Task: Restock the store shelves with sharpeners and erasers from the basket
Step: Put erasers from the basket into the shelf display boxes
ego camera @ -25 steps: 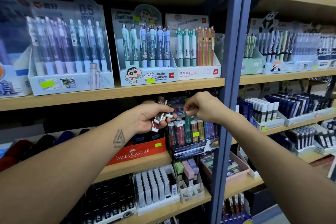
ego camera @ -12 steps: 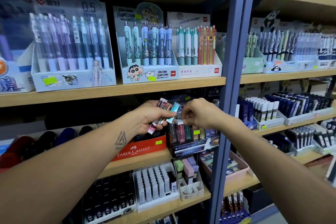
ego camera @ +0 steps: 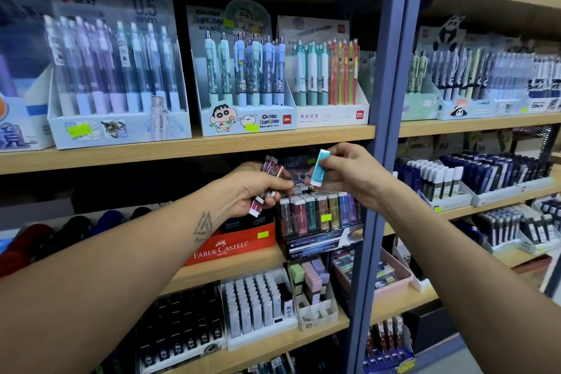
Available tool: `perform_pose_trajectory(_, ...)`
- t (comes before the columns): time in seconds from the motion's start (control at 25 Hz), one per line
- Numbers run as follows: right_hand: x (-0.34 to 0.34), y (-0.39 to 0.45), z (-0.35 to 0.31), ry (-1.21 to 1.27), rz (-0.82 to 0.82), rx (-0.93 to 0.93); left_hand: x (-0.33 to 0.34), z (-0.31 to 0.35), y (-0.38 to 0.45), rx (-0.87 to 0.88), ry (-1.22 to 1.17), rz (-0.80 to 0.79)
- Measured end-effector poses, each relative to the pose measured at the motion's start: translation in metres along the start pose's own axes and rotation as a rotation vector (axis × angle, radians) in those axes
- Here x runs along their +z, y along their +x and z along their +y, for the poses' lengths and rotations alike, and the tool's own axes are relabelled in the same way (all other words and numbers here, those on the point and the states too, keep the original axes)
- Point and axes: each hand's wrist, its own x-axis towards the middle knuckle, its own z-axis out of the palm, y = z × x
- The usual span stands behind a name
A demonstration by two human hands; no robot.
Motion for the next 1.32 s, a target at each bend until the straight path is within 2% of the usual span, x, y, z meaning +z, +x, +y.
perform_pose_trajectory(0.04, -0.005, -0.003, 0.0, -0.034, -0.033, -0.004, -0.003, -0.001, 0.002, -0.007, -0.007, 0.011)
perform_pose_trajectory(0.08, -0.011, -0.006, 0.0, -0.177, -0.078, -0.033, -0.005, -0.003, 0.003, -0.01, -0.007, 0.024)
perform_pose_trajectory(0.2, -0.021, -0.009, -0.001, -0.826, -0.23, -0.146, -0.003, -0.008, 0.004, -0.002, 0.02, 0.038)
perform_pose_trajectory(0.28, -0.018, -0.006, -0.003, -1.049, -0.292, -0.158, -0.002, -0.009, 0.005, 0.006, 0.017, 0.036)
perform_pose_trajectory(0.44, -0.009, 0.001, -0.001, -1.208, -0.191, -0.275, 0.001, -0.008, 0.003, 0.006, -0.001, 0.032)
perform_pose_trajectory(0.52, -0.006, 0.003, -0.001, -1.221, -0.192, -0.293, 0.0, -0.007, 0.001, -0.002, -0.029, 0.023)
perform_pose_trajectory(0.64, 0.001, 0.001, -0.001, -1.299, -0.242, -0.302, -0.002, -0.006, -0.003, -0.025, -0.087, -0.003)
perform_pose_trajectory(0.96, 0.012, 0.001, 0.004, -1.442, -0.187, -0.254, -0.007, -0.005, -0.018, -0.039, -0.126, -0.129)
perform_pose_trajectory(1.04, 0.011, 0.003, 0.002, -1.409, -0.183, -0.251, -0.011, -0.007, -0.023, -0.032, -0.101, -0.192)
perform_pose_trajectory(1.08, 0.011, 0.003, -0.001, -1.308, -0.171, -0.287, -0.013, -0.008, -0.026, -0.035, -0.099, -0.232)
perform_pose_trajectory(1.2, 0.02, -0.004, -0.016, -0.749, -0.193, -0.292, -0.016, -0.011, -0.032, -0.042, -0.121, -0.348)
perform_pose_trajectory(1.32, 0.029, -0.009, -0.018, -0.508, -0.303, -0.213, -0.017, -0.012, -0.038, -0.028, -0.175, -0.398)
